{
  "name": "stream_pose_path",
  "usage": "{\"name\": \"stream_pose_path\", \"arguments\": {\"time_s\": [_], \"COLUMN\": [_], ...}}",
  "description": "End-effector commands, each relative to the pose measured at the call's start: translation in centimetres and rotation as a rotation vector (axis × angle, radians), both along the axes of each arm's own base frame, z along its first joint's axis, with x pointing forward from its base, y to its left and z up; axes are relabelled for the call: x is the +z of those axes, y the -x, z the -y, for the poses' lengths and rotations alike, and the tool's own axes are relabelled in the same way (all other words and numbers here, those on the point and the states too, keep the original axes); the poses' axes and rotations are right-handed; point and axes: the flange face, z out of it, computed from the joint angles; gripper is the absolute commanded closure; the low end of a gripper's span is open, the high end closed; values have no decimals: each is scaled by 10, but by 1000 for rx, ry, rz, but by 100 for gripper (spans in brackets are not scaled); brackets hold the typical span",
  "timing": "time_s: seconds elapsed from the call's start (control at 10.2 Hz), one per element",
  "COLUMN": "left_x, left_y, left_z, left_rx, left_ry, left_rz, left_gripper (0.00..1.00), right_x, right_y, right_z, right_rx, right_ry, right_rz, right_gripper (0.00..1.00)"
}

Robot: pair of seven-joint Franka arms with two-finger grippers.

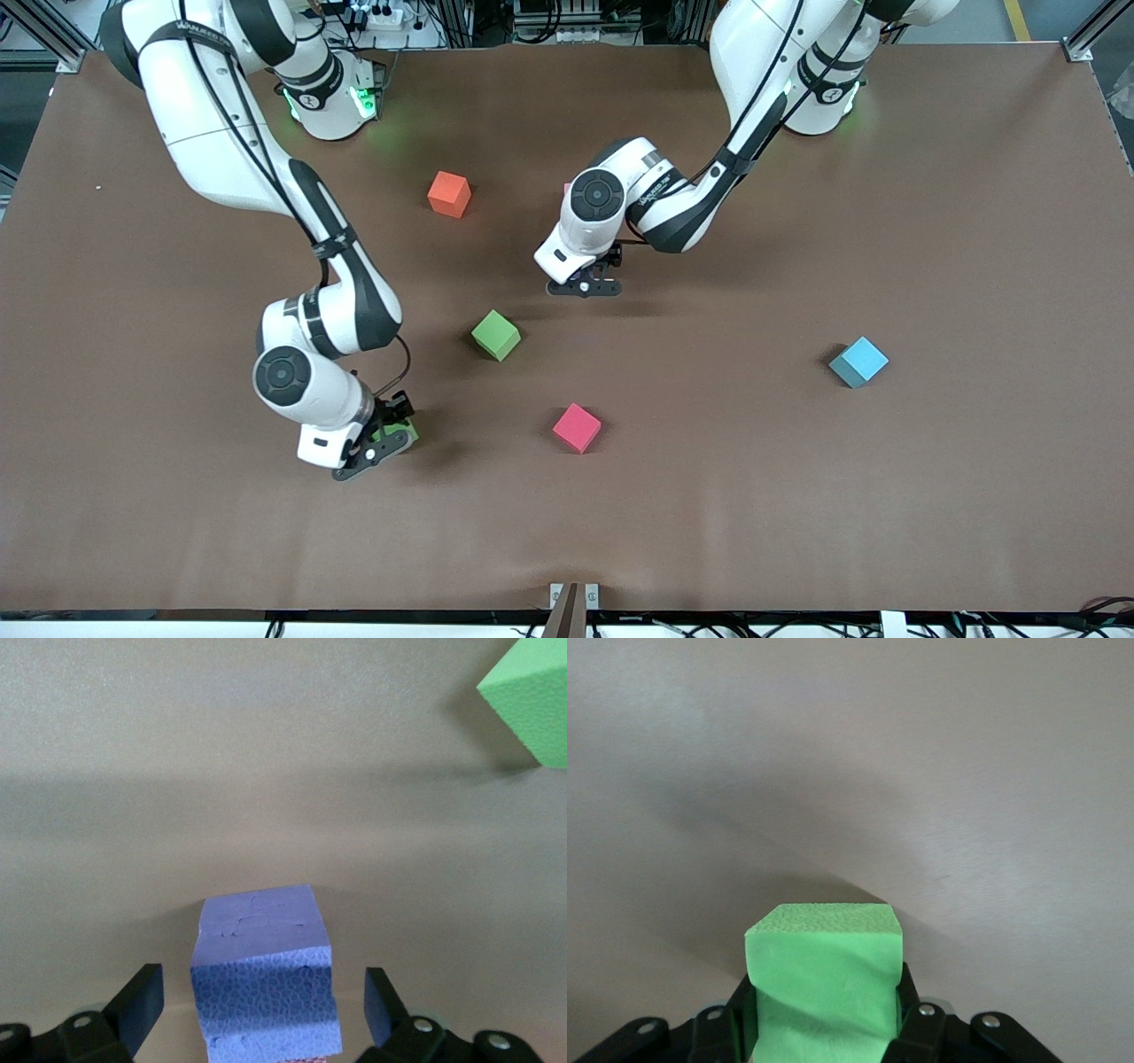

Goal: Arrange blocks into number 1
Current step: 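Place the purple cube below the pinks with the left gripper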

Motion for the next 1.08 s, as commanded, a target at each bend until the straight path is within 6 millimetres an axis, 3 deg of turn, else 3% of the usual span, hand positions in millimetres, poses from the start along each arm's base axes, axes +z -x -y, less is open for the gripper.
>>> {"name": "stream_pose_path", "arguments": {"time_s": [0.0, 0.1, 0.2, 0.39, 0.59, 0.69, 0.98], "left_x": [42, 67, 95, 125, 128, 128, 101], "left_y": [-28, -55, -88, -148, -189, -200, -207], "left_z": [-15, -39, -75, -167, -258, -294, -383], "left_rx": [55, 96, 160, 160, 179, 212, 212], "left_ry": [13, 30, 45, 39, 10, -8, -105], "left_rz": [66, 100, 136, 174, 178, 169, 40], "left_gripper": [0, 0, 0, 0, 0, 0, 0], "right_x": [16, 17, 32, 64, 71, 72, 52], "right_y": [16, 30, 39, 62, 95, 110, 140], "right_z": [-41, -69, -98, -156, -214, -236, -283], "right_rx": [-77, -141, -204, -291, -352, -378, -437], "right_ry": [24, 46, 55, 81, 82, 83, 39], "right_rz": [-44, -86, -109, -143, -134, -126, -86], "right_gripper": [100, 100, 100, 100, 100, 100, 100]}}
